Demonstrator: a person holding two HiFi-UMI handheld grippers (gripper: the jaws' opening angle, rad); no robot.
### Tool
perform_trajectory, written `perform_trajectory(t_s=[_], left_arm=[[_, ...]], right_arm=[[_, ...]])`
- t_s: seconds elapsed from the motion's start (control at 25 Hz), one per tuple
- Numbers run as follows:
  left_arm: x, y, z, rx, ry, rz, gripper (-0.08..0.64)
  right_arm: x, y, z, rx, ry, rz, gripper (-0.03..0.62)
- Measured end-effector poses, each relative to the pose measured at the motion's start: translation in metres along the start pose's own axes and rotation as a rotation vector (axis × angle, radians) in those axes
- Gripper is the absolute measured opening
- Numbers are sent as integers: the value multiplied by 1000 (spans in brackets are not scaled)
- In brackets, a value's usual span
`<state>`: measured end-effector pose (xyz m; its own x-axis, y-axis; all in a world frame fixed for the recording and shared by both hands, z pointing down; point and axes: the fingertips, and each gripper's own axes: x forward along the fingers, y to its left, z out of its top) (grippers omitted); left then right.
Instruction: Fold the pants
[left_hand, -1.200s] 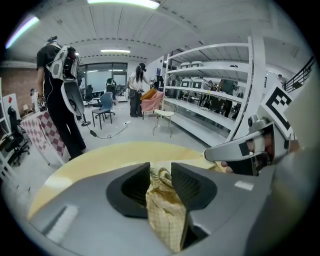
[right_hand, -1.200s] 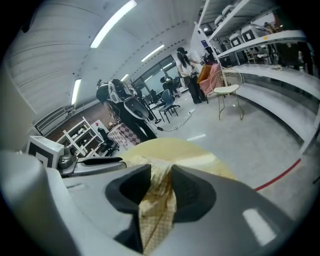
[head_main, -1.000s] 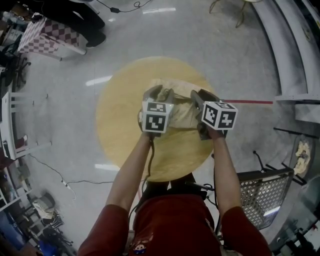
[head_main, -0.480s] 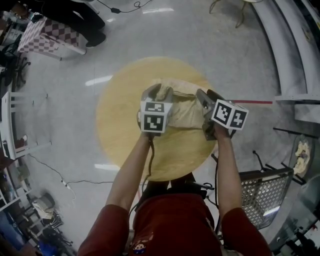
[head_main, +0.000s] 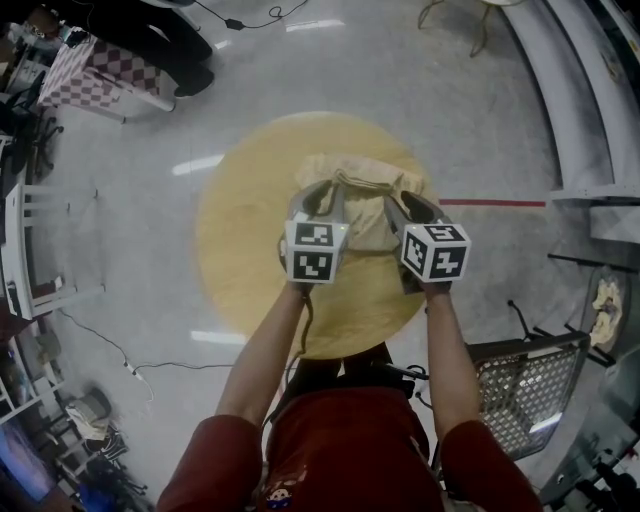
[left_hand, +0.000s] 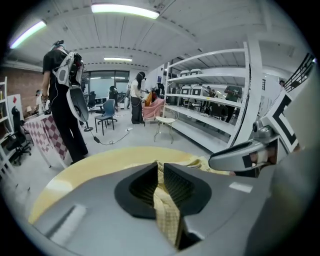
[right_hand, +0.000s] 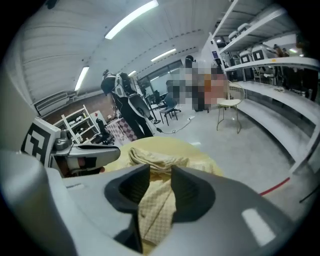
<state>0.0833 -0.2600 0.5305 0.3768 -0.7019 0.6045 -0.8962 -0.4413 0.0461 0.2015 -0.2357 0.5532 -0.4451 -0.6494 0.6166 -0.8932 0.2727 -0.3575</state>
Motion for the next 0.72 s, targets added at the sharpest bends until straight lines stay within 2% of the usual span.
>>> perform_trajectory(t_s=[0.08,0.16,0.2,0.48,0.72], left_arm=[[-1,-1,-2,2,-4,13,8],[0,-6,-6,-2,9,4,8],[2,-9,-9,-5,20,-2,8],[19,-14,-27,-8,95,-16,8],[32,-5,-17,-19,104,-12,8]], right_arm=[[2,2,-2,-28,3,-23,88],[5,1,-5,-72,22,-52,10],[7,-1,-7,-88,36,-62,0],[22,-10,-17,-97,102,-68,0],[33,-17,-6,-96,111,-61,0]])
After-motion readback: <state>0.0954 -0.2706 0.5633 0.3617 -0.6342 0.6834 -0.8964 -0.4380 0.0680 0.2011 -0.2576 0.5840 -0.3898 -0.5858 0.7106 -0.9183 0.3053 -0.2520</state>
